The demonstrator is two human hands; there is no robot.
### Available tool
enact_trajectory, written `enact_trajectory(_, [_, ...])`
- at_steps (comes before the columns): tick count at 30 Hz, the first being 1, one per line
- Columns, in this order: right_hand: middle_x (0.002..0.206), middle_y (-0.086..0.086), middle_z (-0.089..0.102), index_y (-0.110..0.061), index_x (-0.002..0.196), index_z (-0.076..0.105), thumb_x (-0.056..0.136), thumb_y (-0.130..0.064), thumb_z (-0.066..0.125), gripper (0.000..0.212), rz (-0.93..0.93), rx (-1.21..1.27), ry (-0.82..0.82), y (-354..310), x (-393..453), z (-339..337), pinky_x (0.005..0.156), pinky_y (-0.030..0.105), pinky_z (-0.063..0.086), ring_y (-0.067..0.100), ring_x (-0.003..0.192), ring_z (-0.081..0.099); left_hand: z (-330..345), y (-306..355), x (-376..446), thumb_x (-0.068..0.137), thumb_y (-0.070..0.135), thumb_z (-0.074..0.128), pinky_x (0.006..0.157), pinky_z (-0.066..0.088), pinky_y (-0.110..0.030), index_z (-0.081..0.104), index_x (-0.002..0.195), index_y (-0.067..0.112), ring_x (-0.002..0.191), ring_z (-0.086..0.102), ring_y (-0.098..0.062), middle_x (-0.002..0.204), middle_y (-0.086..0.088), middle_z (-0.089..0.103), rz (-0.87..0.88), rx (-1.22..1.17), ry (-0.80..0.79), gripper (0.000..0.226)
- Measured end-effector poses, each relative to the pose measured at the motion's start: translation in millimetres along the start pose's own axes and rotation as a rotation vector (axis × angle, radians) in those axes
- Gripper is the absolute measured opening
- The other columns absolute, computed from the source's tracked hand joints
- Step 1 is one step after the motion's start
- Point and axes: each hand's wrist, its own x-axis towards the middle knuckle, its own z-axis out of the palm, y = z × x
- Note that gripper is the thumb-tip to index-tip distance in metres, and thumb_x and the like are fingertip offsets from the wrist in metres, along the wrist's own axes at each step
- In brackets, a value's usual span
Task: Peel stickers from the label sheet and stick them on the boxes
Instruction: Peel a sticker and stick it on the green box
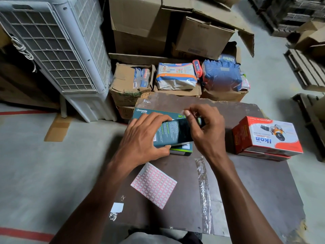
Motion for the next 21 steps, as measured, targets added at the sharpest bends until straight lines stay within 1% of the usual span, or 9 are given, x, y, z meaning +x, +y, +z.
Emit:
enact_trajectory(4, [0.094,-0.011,0.070,-0.026,0.095,0.073,0.096,-0.029,0.068,0.006,-0.022,-0.089,-0.055,-1,-1,7,0.081,0.048,0.044,0.018,0.088,0.059,1,-1,-5,0.067,0.052,0.069,0.089,0.047,-0.039,0.052,0.135,0.033,0.112,0.054,-0.015,0.130,0.013,0.056,0.013,-0.005,-0.013,0.072])
enact_trajectory(7, [0.094,-0.013,0.069,-0.030,0.095,0.072,0.097,-0.035,0.065,0.009,-0.029,-0.154,-0.090,-1,-6,10,0.084,0.041,0.034,0.015,0.090,0.055,3,-1,-8,0.068,0.052,0.070,0.090,0.047,-0.039,0.054,0.135,0.031,0.113,0.054,-0.015,0.131,0.012,0.058,0.013,-0.010,-0.005,0.072])
enact_trajectory(10, [0.094,-0.014,0.068,-0.032,0.095,0.071,0.098,-0.036,0.065,0.008,-0.033,-0.209,-0.114,-2,-10,10,0.084,0.040,0.029,0.013,0.090,0.052,4,-1,-9,0.067,0.050,0.072,0.089,0.047,-0.038,0.056,0.133,0.030,0.112,0.054,-0.015,0.131,0.012,0.058,0.018,-0.017,0.000,0.070])
enact_trajectory(14, [0.097,-0.016,0.070,-0.031,0.097,0.069,0.098,-0.034,0.064,0.006,-0.030,-0.232,-0.116,-1,-13,9,0.083,0.038,0.027,0.013,0.090,0.054,3,2,-10,0.066,0.051,0.072,0.086,0.045,-0.035,0.055,0.131,0.031,0.109,0.054,-0.013,0.126,0.015,0.058,0.011,-0.014,0.007,0.071])
enact_trajectory(16, [0.098,-0.015,0.070,-0.031,0.097,0.069,0.098,-0.033,0.064,0.005,-0.026,-0.231,-0.123,0,-13,9,0.083,0.038,0.028,0.014,0.089,0.054,3,1,-10,0.065,0.055,0.072,0.086,0.044,-0.034,0.050,0.138,0.030,0.108,0.053,-0.013,0.125,0.016,0.057,-0.003,-0.003,-0.011,0.080])
enact_trajectory(18, [0.097,-0.016,0.070,-0.031,0.097,0.069,0.098,-0.033,0.065,0.005,-0.027,-0.230,-0.135,-1,-15,9,0.084,0.042,0.031,0.014,0.089,0.053,2,0,-9,0.065,0.059,0.068,0.088,0.044,-0.035,0.044,0.146,0.031,0.110,0.051,-0.014,0.126,0.015,0.056,0.001,0.024,-0.047,0.089])
enact_trajectory(21, [0.099,-0.015,0.069,-0.031,0.098,0.069,0.099,-0.035,0.064,0.007,-0.028,-0.204,-0.152,-1,-16,8,0.084,0.048,0.037,0.013,0.090,0.052,1,1,-8,0.063,0.061,0.063,0.088,0.048,-0.039,0.048,0.144,0.035,0.111,0.053,-0.016,0.127,0.014,0.055,0.018,0.053,-0.062,0.087])
